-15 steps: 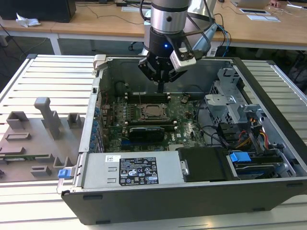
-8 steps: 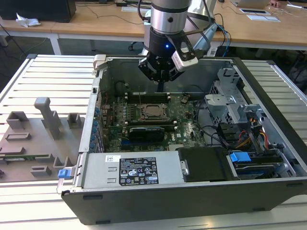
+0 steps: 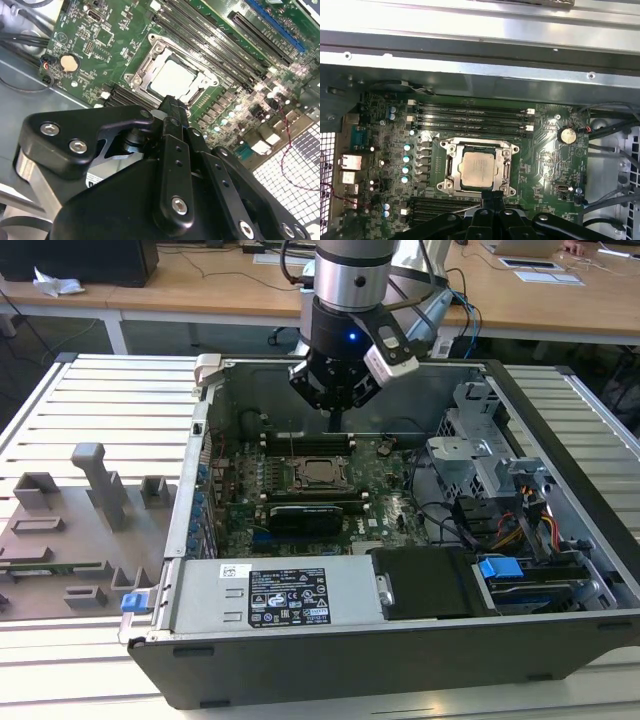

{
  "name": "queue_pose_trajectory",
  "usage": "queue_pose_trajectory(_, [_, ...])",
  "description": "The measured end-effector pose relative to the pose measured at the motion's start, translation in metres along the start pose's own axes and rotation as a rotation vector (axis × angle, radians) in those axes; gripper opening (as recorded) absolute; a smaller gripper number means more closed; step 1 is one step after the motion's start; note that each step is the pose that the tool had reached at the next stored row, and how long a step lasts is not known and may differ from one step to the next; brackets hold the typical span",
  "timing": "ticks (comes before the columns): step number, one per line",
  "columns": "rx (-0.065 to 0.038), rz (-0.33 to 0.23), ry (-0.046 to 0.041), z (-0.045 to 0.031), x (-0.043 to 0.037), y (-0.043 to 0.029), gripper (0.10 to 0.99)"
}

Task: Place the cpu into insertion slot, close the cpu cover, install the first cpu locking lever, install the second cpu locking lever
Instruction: 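Install the first cpu locking lever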

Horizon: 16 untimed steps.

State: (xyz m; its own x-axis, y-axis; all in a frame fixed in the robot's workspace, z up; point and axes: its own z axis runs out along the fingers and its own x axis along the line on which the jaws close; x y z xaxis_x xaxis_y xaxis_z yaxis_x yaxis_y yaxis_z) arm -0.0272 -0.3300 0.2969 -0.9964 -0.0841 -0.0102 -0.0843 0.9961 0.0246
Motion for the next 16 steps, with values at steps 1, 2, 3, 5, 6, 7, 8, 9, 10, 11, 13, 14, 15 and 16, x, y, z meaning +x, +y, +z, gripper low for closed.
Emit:
queue_pose_trajectory(1, [0.0,-0.001,0.0,0.0,0.0,0.0,0.106])
queue_pose_trajectory(2, [0.0,-0.001,0.0,0.0,0.0005,0.0,0.106])
queue_pose_trajectory(3, [0.0,-0.001,0.0,0.0,0.0026,0.0002,0.106])
queue_pose_trajectory(5, [0.0,-0.001,0.0,0.0,0.0059,0.0005,0.106])
queue_pose_trajectory(6, [0.0,-0.001,0.0,0.0,0.0073,0.0006,0.106])
queue_pose_trajectory(7, [0.0,-0.001,0.0,-0.0001,0.0084,0.0007,0.106])
queue_pose_trajectory(8, [0.0,-0.001,0.0,-0.0001,0.0098,0.0008,0.106])
queue_pose_trajectory(9, [0.0,-0.001,0.0,-0.0001,0.0124,0.001,0.106])
queue_pose_trajectory(10, [0.0,-0.001,0.0,-0.0001,0.0152,0.0013,0.106])
queue_pose_trajectory(11, [0.0,-0.001,0.0,-0.0001,0.0169,0.0014,0.106])
queue_pose_trajectory(13, [0.0,-0.001,0.0,-0.0002,0.0245,0.0021,0.106])
queue_pose_trajectory(14, [0.0,-0.001,-0.0001,-0.0002,0.0265,0.0022,0.106])
queue_pose_trajectory(15, [0.0,-0.001,0.0,-0.0002,0.0277,0.0024,0.106])
queue_pose_trajectory(16, [0.0,-0.001,0.0,-0.0002,0.0292,0.0025,0.106])
